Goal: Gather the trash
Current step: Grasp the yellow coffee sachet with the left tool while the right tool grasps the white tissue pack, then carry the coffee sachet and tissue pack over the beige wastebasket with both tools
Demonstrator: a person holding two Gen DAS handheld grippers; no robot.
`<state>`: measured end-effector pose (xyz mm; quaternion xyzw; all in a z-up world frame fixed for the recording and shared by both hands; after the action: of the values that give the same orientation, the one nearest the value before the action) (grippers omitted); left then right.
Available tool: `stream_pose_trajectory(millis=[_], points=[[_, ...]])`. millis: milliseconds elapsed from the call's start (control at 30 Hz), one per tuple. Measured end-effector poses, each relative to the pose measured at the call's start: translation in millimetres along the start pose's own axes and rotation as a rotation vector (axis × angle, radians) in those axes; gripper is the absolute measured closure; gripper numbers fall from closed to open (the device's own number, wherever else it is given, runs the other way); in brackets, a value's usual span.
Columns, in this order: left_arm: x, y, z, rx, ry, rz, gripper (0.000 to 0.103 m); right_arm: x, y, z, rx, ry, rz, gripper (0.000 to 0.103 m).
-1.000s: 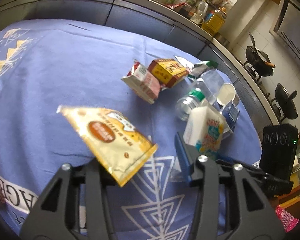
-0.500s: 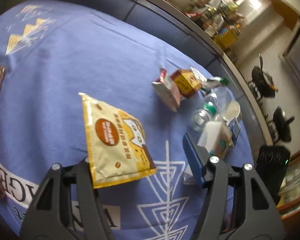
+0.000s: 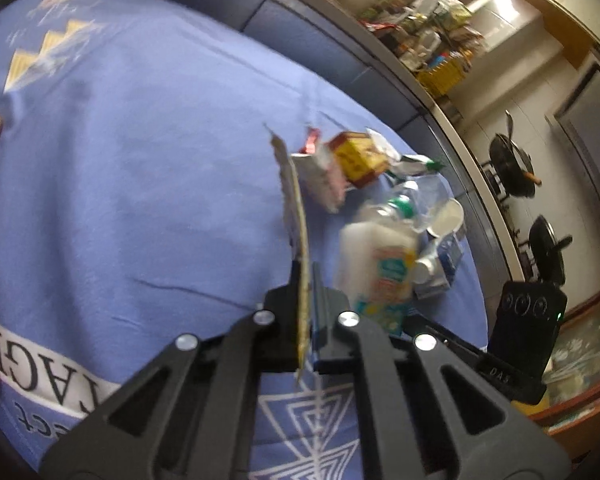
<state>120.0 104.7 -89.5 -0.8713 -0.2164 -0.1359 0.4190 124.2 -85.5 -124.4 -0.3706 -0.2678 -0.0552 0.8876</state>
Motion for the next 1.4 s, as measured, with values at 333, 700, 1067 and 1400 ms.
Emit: stream_pose_trajectory(millis=[333, 700, 1067, 1400], points=[[-4.8, -1.4, -45.3, 0.051, 0.164, -0.018, 0.100, 2.6, -30.9, -7.0, -0.016, 0.021, -0.071, 0.103], [-7.7, -0.3, -27.9, 0.066, 0.129, -0.001, 0.100, -1.3, -6.5, 2.9, -0.084, 0.051, -0.048, 0.024], [-4.2, -15.8, -16.0, 0.078, 0.105, -0.031, 0.100, -7.2, 54.3, 35.3, -0.359, -0.206, 0.045, 0.024], [-4.6, -14.3, -49.9, 0.056, 0.169, -0.022, 0.100, -23.2, 14.7, 38.4, -0.209, -0.232, 0.019, 0.043]])
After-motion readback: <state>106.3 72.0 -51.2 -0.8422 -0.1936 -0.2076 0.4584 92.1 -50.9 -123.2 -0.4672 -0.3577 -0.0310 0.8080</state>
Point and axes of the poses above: each gripper's, at about its wrist camera, not at the fingertips, and y roughly the way its jaws point, z to its left, x to its top, the point moved 7 cm from there along y, roughly the way its jaws point, and after that the axes turned 6 degrees about z, right-handed, at the moved point
